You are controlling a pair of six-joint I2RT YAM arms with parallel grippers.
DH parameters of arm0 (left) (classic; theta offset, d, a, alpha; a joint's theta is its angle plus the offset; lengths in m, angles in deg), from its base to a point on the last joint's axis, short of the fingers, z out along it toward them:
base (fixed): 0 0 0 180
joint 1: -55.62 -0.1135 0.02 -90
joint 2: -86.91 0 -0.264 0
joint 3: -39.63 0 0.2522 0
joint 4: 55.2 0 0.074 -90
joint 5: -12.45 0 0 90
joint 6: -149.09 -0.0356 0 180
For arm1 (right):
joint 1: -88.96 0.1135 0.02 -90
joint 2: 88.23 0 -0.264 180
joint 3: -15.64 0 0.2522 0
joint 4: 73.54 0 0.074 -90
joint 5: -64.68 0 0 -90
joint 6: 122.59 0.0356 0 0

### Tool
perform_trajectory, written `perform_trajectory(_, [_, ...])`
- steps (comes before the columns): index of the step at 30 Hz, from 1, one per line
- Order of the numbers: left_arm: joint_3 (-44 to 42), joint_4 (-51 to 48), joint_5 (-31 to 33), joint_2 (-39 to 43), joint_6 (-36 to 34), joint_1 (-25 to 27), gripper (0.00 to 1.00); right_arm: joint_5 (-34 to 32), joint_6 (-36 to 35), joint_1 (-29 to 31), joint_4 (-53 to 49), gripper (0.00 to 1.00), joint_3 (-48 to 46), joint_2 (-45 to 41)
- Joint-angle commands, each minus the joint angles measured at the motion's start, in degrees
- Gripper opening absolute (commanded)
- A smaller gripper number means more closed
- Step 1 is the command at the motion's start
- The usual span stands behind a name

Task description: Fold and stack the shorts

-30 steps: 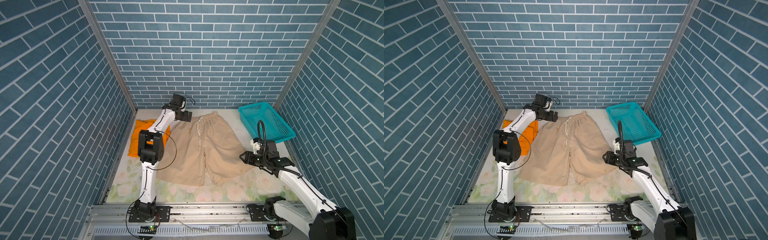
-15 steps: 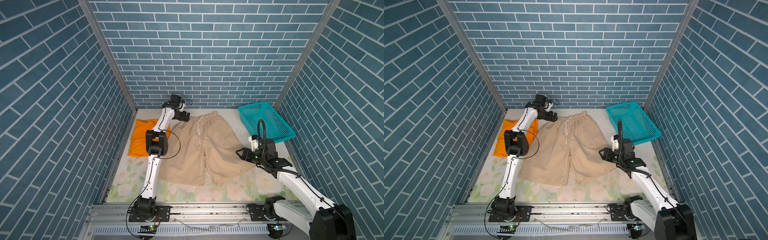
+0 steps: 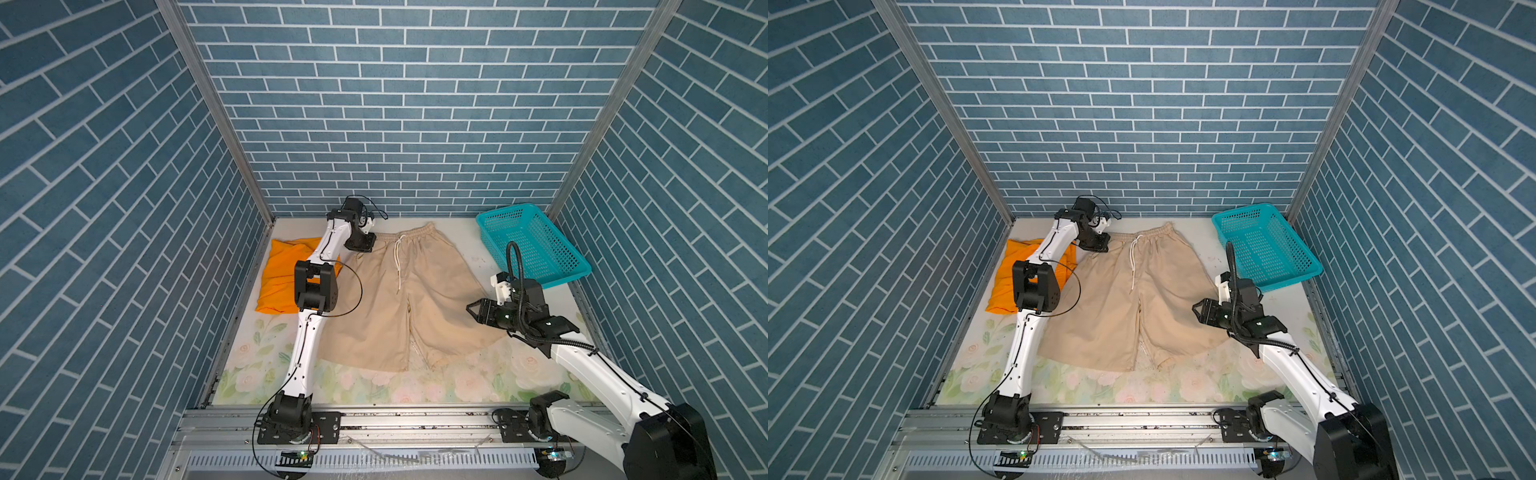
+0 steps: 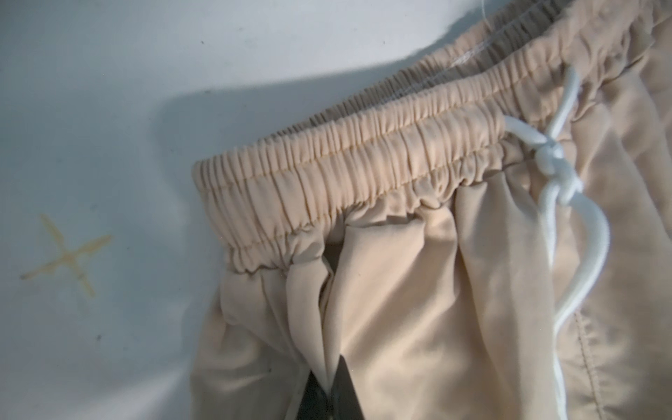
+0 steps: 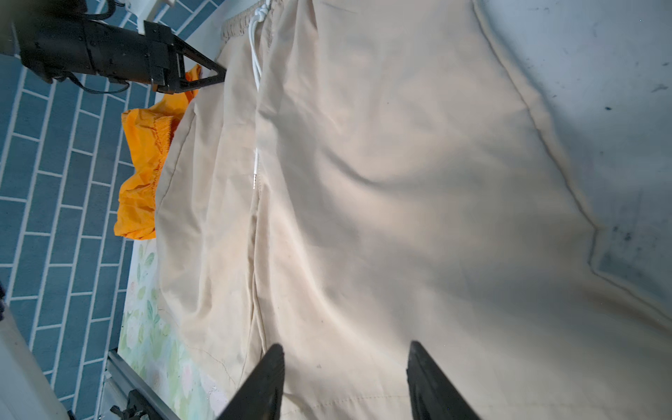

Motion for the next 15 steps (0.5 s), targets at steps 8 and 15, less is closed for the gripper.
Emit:
perform_trajectory(8, [-4.11, -5.23, 16.52, 13.93, 6.89, -2.69, 0.00, -5.11, -2.68, 0.18, -2.82, 0.57, 1.98, 1.10])
perform_trajectory(15, [-9.08, -7.42, 21.11, 23.88, 9.04, -4.37, 0.00, -11.49, -6.97, 0.01, -7.49, 0.59, 8.94, 12.56])
